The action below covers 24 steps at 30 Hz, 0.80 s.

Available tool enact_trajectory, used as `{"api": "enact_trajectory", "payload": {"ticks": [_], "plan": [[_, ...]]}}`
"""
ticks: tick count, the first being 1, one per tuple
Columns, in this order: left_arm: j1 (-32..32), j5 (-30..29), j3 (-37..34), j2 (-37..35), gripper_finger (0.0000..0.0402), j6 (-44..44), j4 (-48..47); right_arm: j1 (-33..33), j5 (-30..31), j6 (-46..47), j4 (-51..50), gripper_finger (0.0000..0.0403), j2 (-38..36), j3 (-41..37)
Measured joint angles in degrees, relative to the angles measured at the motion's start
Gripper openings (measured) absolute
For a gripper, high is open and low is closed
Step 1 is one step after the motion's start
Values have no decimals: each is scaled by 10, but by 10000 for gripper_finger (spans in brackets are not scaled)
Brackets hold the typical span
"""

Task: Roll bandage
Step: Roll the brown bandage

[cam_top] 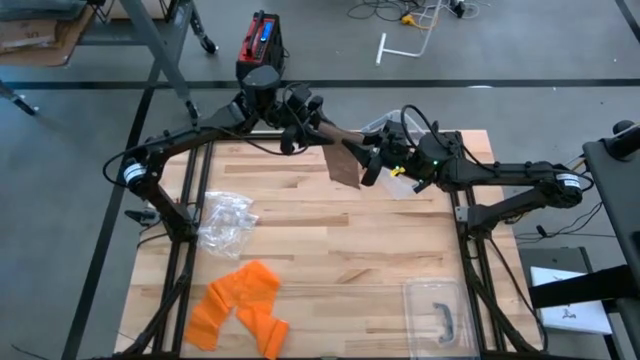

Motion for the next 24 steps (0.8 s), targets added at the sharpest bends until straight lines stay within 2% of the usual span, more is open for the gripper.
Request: {"api": "enact_trajectory", "payload": {"ticks": [6,24], "plan": [[0,2,0,0,282,-7,0,0,0,0,0,128,0,0],[1,2,0,0,316,-14,5,0,-1,5,0,128,0,0]]}}
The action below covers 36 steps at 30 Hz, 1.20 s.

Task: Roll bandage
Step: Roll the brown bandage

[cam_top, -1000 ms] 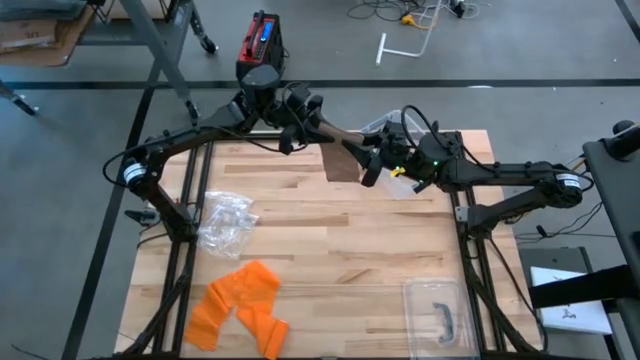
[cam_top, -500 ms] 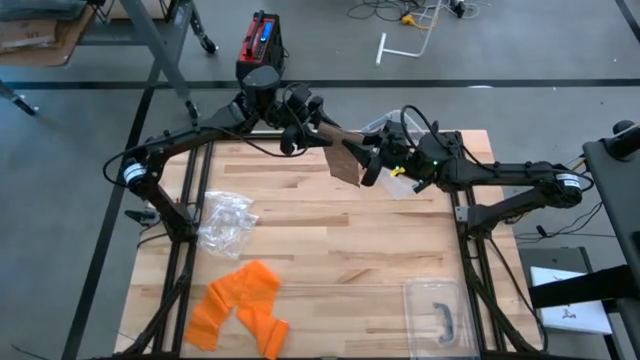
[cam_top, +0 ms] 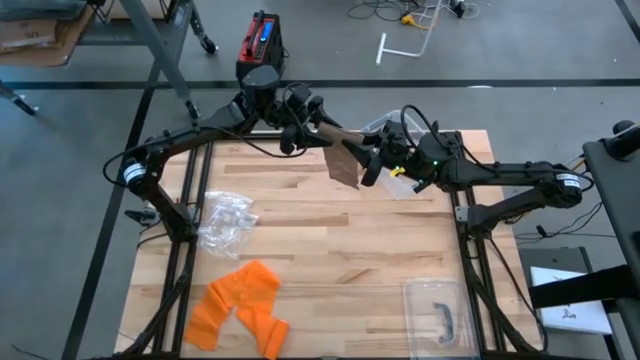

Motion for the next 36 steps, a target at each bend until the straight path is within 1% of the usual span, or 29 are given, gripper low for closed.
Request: {"api": "enact_trajectory", "payload": {"ticks": [16,19,24,28,36], "plan": [[-1,0,1,0,345,25,19,0,-3,5,0,128,0,0],[-1,0,1,0,341,22,18,0,-3,5,0,128,0,0],[-1,0,1,0,320,21,16,0,-7,9,0,128,0,0],[-1,-4,1,0,311,21,15,1,-21,13,4,128,0,0],[-1,-4,1,0,326,39,14,4,-21,13,22,128,-1,0]]}}
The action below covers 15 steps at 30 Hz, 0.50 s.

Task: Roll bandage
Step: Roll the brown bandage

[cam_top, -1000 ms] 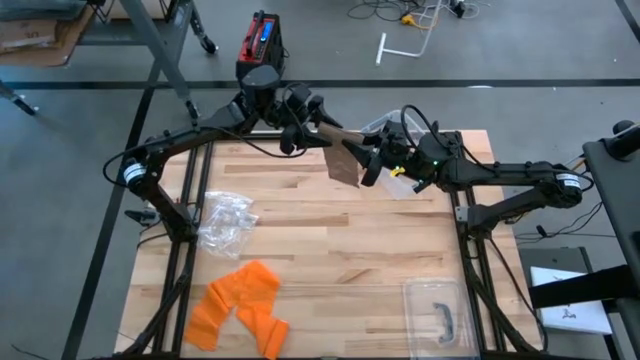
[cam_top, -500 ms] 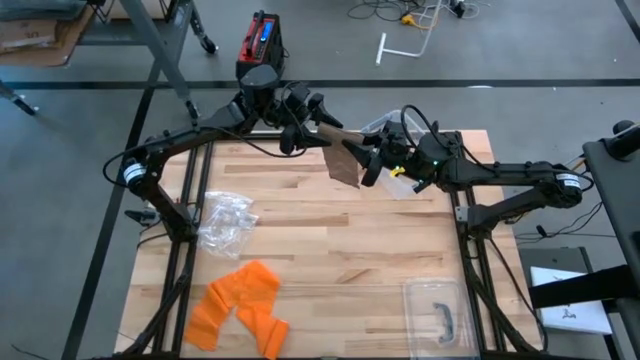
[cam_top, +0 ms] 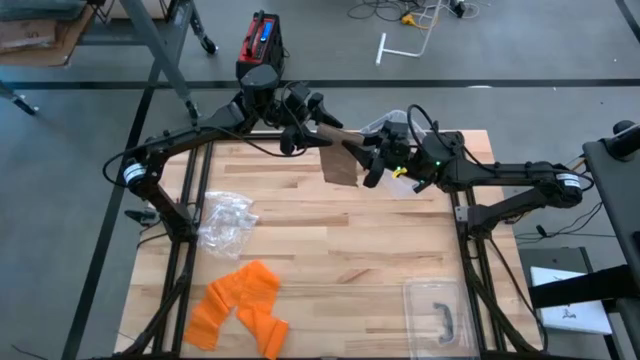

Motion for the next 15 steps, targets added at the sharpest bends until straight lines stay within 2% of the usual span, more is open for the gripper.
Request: {"api": "enact_trajectory", "payload": {"ticks": [5,9,12,15], "plan": [[0,0,0,0,320,2,0,0,0,1,-4,128,0,0],[0,-1,0,0,295,-7,0,0,0,2,-5,128,0,0],[0,-1,0,0,256,-16,0,0,1,6,-5,128,0,0],[0,0,0,-1,193,-16,0,0,4,16,-7,128,0,0]]}}
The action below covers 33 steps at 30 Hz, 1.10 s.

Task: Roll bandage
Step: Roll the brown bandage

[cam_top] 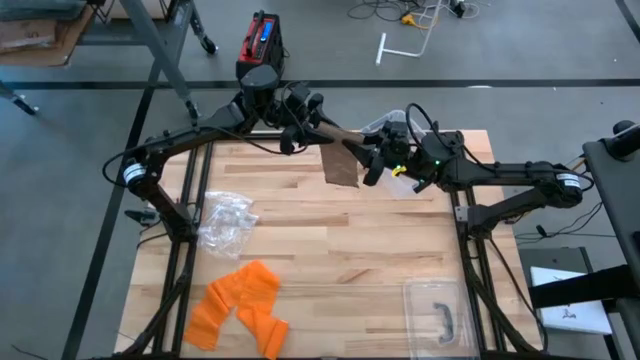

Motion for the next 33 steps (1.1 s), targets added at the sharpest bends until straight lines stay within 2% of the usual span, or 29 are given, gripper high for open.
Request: {"api": "enact_trajectory", "payload": {"ticks": [5,7,14,19,22,29,33], "plan": [[0,2,0,0,67,23,0,0,0,31,-6,136,0,0],[0,4,0,0,45,45,0,0,-11,54,-9,151,0,0],[1,20,0,-7,47,99,5,0,-25,127,-12,244,-2,0],[0,50,0,-18,95,145,4,0,-40,155,-11,311,-4,0],[0,57,0,-18,103,175,1,0,-39,181,-11,341,-4,0],[0,61,0,-19,75,230,-6,0,-54,248,-1,355,-5,0],[0,61,0,-19,74,238,-10,0,-55,251,-1,355,-5,0]]}}
